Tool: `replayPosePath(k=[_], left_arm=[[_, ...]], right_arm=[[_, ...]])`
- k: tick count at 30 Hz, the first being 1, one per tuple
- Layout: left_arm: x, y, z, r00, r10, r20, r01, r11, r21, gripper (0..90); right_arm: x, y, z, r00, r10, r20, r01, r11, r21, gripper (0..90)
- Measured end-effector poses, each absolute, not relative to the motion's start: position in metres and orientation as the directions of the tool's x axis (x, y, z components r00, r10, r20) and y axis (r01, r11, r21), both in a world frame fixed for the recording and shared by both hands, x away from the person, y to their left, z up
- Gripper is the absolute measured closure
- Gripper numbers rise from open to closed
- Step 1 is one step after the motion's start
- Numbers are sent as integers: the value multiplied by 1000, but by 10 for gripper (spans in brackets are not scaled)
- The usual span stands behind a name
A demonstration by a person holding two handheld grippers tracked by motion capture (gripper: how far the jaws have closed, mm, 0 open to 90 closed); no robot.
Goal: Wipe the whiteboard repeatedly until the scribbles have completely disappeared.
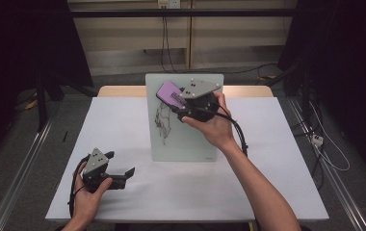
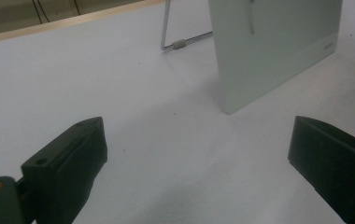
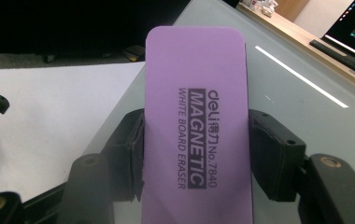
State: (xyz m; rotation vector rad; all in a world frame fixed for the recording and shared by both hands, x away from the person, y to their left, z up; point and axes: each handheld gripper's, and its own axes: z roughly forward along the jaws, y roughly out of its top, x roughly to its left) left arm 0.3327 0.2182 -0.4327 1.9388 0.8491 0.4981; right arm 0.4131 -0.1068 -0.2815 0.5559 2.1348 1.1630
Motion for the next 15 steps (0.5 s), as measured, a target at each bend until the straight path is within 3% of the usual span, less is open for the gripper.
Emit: replayPosePath(k=[15], left_arm=[[332,218,-432,681,733,1,355,-332,874,46]], right_arm=[[409,-96,-296,-724,601,-339,75,557,827,418]])
